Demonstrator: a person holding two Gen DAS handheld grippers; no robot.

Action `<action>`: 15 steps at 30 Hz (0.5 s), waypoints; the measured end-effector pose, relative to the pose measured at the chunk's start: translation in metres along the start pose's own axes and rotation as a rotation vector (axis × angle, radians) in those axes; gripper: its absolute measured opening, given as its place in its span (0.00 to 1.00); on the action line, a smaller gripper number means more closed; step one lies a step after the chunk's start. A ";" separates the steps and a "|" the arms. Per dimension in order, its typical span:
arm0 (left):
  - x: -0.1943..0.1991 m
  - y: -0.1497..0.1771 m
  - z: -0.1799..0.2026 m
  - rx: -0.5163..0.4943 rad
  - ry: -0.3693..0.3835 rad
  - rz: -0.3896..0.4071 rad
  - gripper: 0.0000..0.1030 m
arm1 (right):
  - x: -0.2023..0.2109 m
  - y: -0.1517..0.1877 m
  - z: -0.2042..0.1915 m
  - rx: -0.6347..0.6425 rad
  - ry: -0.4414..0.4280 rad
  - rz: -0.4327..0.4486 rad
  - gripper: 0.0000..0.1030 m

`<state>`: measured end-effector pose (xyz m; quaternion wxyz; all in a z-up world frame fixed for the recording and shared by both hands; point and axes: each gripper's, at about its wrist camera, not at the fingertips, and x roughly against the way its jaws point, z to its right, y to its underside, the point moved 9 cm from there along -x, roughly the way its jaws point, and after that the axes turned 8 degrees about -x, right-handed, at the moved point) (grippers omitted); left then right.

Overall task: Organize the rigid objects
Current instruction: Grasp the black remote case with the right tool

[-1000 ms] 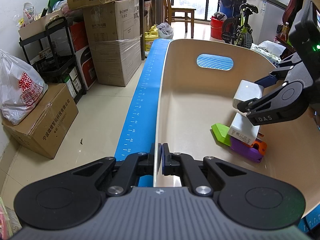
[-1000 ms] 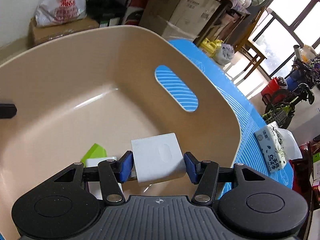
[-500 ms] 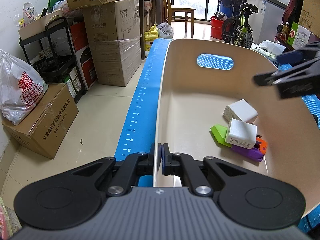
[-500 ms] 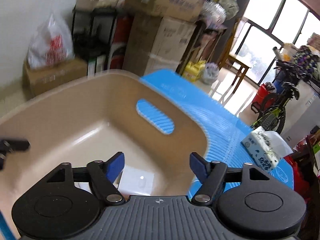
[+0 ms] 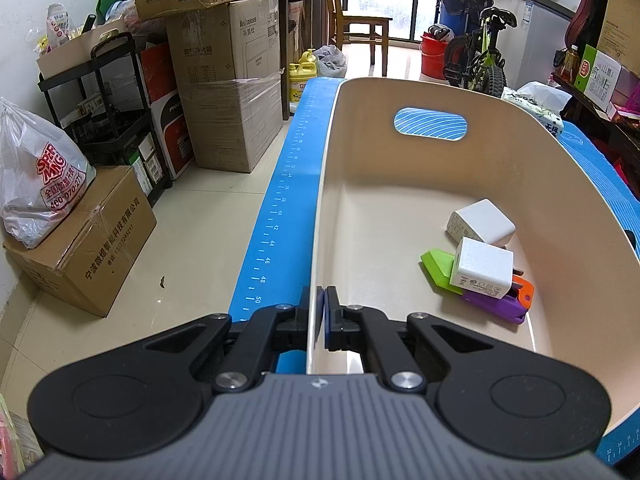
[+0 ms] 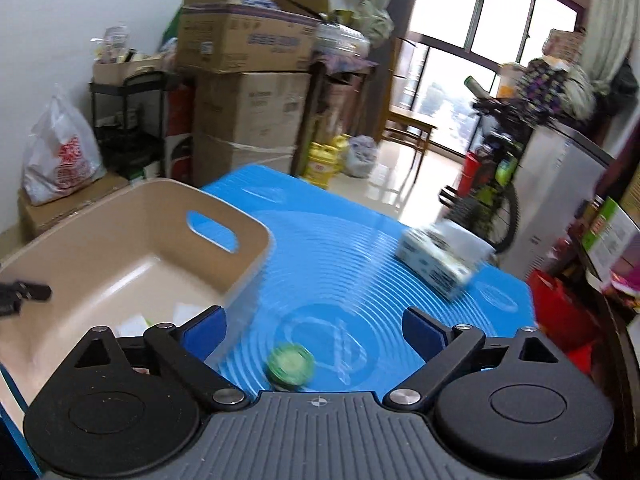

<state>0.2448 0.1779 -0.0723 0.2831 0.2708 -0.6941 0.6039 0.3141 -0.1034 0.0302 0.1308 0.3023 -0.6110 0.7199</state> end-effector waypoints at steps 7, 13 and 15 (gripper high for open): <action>0.000 0.000 0.000 -0.001 0.000 0.000 0.05 | 0.001 0.064 0.038 -0.022 0.050 -0.102 0.93; 0.000 0.001 -0.001 -0.001 0.000 0.001 0.05 | -0.010 0.115 0.035 -0.008 0.026 -0.183 0.90; 0.000 0.000 0.000 -0.001 0.000 0.000 0.05 | -0.015 0.126 0.030 0.015 0.020 -0.200 0.88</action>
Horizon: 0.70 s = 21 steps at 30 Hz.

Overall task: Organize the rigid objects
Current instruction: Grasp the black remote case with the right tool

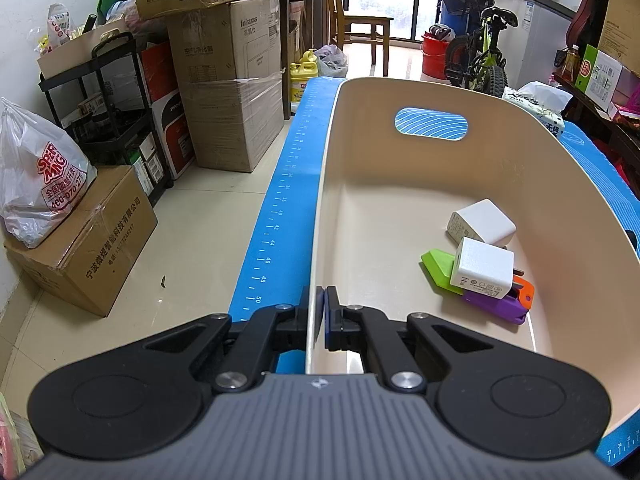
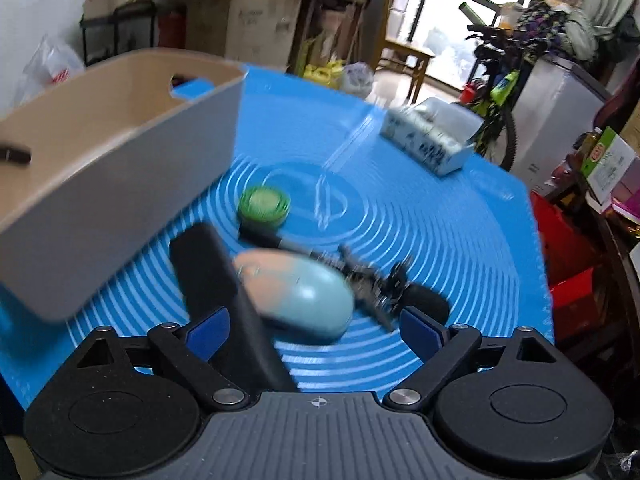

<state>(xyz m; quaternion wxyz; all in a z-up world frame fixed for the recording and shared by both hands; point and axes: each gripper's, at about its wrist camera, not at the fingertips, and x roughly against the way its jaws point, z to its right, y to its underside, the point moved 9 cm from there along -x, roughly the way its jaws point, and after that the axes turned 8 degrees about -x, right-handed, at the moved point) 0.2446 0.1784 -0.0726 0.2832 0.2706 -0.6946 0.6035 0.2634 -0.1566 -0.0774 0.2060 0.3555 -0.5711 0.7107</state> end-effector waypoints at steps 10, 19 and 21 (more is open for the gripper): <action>0.000 0.000 0.000 0.000 0.000 0.000 0.05 | -0.017 0.024 -0.027 0.091 -0.053 -0.040 0.85; 0.000 0.000 0.000 0.000 0.000 0.000 0.05 | -0.035 0.023 -0.045 0.095 -0.172 -0.104 0.71; 0.000 0.000 0.000 0.000 0.000 0.000 0.05 | -0.038 0.022 -0.045 0.085 -0.193 -0.117 0.70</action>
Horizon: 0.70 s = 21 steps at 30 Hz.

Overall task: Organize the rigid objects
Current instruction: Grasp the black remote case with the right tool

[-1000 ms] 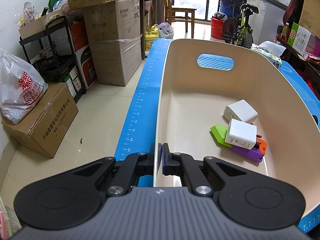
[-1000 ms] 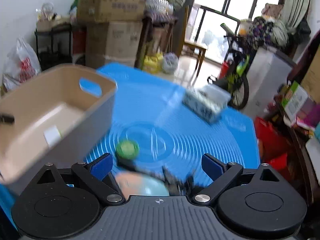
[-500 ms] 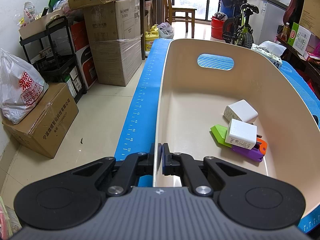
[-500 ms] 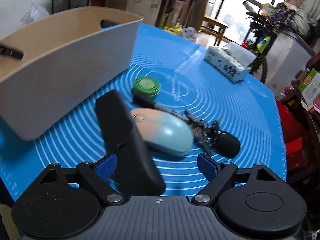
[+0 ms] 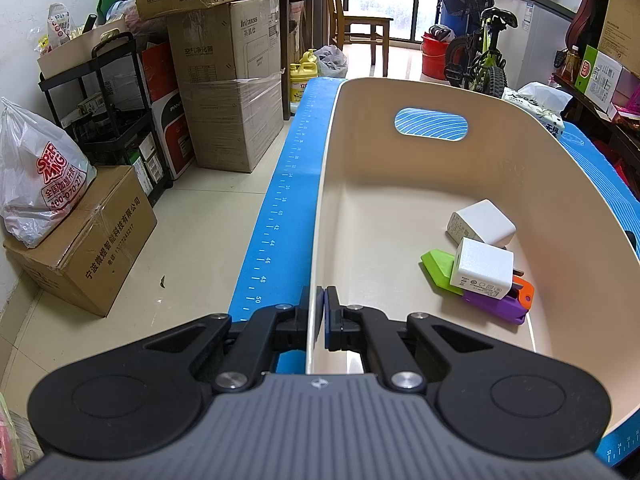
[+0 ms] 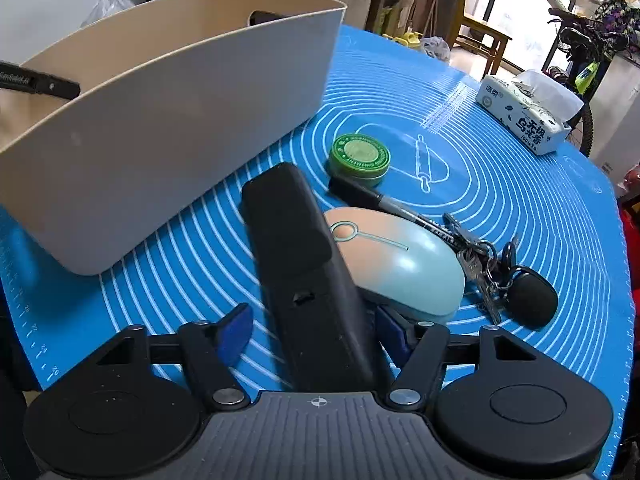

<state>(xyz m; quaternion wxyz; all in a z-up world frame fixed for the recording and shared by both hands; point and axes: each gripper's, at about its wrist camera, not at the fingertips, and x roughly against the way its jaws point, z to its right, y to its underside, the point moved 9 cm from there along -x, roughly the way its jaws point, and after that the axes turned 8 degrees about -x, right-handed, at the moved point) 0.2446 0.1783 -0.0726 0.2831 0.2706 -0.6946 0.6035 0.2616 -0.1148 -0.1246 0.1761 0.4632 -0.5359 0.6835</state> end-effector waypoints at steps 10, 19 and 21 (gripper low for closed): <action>0.000 0.000 0.000 0.000 0.000 0.000 0.05 | 0.007 0.006 -0.007 0.022 0.009 0.011 0.52; 0.000 0.000 0.000 0.000 0.000 0.000 0.05 | 0.018 0.002 -0.017 0.056 0.037 0.067 0.52; 0.000 0.000 0.000 0.000 0.000 0.000 0.05 | 0.020 0.001 -0.015 0.044 0.036 0.076 0.52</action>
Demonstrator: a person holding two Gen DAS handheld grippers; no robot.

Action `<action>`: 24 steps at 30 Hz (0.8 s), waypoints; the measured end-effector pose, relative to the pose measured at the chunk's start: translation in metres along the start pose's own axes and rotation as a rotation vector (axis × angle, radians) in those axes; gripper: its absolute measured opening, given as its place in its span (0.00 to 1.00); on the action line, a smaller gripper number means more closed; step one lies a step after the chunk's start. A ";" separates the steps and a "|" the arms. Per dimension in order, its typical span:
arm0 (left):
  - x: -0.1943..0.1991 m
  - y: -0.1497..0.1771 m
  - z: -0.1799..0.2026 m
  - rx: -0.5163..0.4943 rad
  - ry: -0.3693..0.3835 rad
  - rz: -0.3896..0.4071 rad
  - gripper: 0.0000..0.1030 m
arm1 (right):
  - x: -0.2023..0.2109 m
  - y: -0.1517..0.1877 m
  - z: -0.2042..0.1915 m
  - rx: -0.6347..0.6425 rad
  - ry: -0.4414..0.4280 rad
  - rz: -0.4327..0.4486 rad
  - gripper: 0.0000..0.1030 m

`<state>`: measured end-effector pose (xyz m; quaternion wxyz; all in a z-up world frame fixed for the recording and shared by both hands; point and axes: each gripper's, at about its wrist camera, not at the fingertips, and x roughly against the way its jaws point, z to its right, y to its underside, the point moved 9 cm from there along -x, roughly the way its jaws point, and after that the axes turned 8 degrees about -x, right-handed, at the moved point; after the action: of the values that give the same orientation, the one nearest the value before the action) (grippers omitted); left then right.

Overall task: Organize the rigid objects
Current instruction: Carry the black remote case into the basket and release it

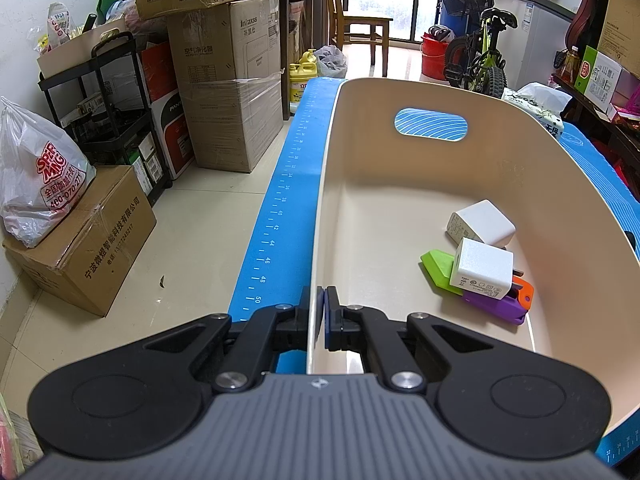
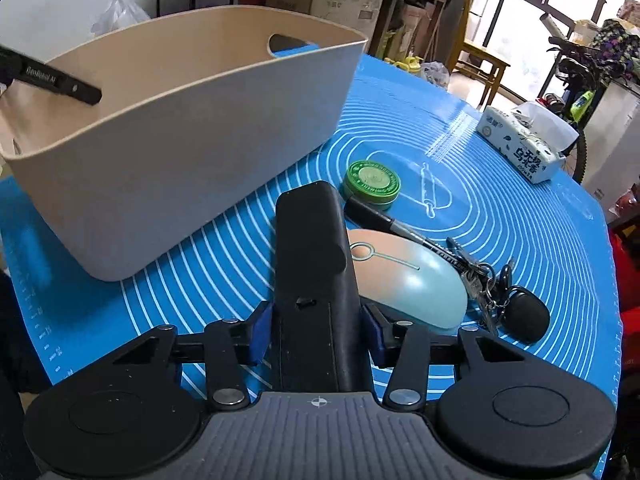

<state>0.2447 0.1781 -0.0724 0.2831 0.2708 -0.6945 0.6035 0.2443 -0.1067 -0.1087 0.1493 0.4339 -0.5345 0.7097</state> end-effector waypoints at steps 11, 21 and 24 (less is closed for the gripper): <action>0.000 0.000 0.000 0.000 0.000 0.000 0.05 | 0.025 -0.015 0.014 -0.058 0.023 0.079 0.52; 0.000 0.000 0.000 0.000 0.000 0.000 0.05 | 0.069 -0.065 0.029 -0.095 0.053 0.227 0.52; 0.000 0.000 0.000 0.000 0.000 0.000 0.05 | 0.079 -0.082 0.026 -0.086 0.055 0.266 0.52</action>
<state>0.2447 0.1784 -0.0724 0.2832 0.2710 -0.6944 0.6035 0.2660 -0.1181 0.0058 0.0867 0.3328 -0.6131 0.7112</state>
